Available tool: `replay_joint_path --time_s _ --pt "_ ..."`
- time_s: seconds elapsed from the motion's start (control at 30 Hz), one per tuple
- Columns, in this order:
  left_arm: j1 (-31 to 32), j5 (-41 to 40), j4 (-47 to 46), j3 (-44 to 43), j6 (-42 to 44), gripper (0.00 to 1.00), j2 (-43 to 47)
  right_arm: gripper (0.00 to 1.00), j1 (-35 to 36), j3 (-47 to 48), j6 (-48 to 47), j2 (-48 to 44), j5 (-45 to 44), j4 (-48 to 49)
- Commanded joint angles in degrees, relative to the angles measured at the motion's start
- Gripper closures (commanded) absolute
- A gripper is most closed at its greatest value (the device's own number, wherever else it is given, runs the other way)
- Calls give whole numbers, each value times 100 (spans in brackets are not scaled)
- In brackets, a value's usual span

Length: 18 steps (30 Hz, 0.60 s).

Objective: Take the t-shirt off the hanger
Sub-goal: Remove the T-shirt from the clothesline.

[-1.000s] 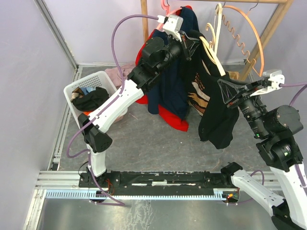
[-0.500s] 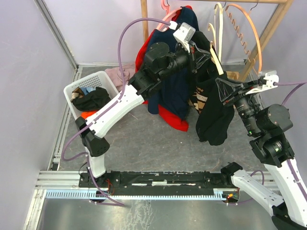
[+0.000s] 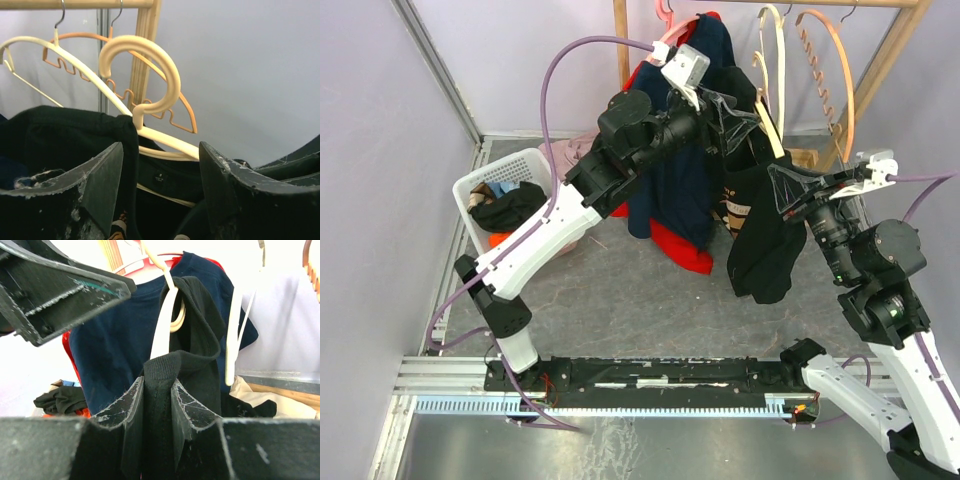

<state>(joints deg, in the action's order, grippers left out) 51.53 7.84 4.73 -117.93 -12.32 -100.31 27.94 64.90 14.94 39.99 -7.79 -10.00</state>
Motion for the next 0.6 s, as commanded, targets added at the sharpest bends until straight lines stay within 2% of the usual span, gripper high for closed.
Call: replay_joint_path --time_s 0.0,0.13,0.3,0.57 --pt "20 194 -538 37 346 30 285 99 -2 49 -130 -130 81 515" --pt "16 592 -877 -12 371 24 165 99 -1 36 -123 -157 144 466" --pt "17 875 -825 -595 332 23 -224 99 -8 39 -123 -183 194 444" --pt "17 887 -1061 -850 379 22 -545 99 0 -50 -55 -193 331 480"
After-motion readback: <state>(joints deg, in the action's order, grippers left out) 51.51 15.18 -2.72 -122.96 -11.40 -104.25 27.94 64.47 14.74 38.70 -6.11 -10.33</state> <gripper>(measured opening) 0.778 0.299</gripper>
